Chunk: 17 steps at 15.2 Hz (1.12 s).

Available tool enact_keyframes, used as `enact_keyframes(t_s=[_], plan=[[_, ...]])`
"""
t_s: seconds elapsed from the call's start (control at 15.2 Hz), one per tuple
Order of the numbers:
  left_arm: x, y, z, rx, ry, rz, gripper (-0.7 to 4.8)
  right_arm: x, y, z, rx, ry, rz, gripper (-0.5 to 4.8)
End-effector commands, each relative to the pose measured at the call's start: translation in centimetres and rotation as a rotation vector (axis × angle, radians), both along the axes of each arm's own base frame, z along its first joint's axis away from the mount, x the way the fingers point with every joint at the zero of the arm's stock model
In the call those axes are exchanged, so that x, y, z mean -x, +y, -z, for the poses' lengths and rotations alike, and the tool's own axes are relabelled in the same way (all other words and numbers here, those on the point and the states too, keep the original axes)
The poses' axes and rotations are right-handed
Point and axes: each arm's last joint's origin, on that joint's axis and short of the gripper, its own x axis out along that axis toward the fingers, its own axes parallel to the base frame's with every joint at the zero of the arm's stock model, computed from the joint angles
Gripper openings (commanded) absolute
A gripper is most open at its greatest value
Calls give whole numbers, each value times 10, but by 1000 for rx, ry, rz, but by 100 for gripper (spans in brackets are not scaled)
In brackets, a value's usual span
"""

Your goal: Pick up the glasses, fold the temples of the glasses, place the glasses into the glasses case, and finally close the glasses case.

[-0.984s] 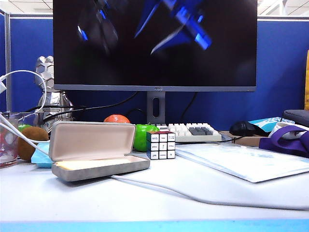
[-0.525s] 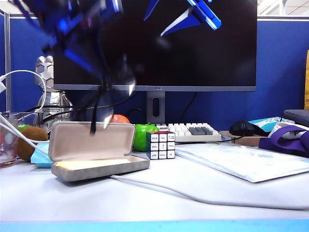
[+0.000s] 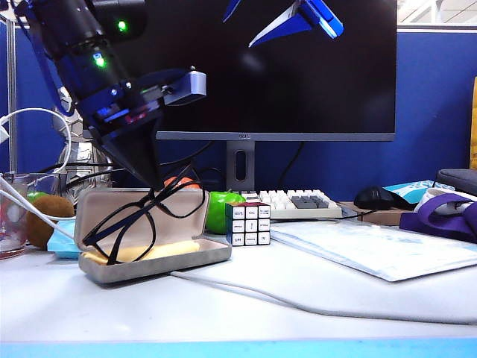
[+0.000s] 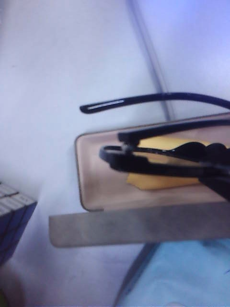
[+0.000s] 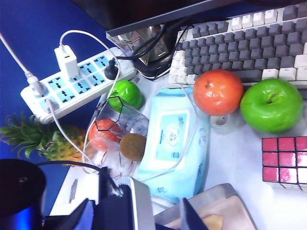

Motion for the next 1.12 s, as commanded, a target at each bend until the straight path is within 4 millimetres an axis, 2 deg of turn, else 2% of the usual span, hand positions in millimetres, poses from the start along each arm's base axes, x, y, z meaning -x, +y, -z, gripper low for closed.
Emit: enact_keyframes(t_s=[0.07, 0.33, 0.46, 0.66, 1.05, 1.12], plan=[[-2, -1, -1, -5, -42, 47, -6, 2, 0, -4, -15, -14, -24, 239], [-2, -4, -6, 96, 17, 21, -6, 1, -1, -4, -4, -25, -27, 239], [1, -4, -12, 131, 26, 10, -6, -3, -8, -3, -1, -23, -12, 239], [0, -2, -16, 91, -33, -41, -6, -7, -15, -3, -15, -15, -19, 239], [7, -25, -19, -41, -202, -34, -6, -8, -17, -4, -17, -15, -17, 239], [4, -27, -11, -55, -181, -34, -6, -8, -17, -4, -20, -20, -17, 239]])
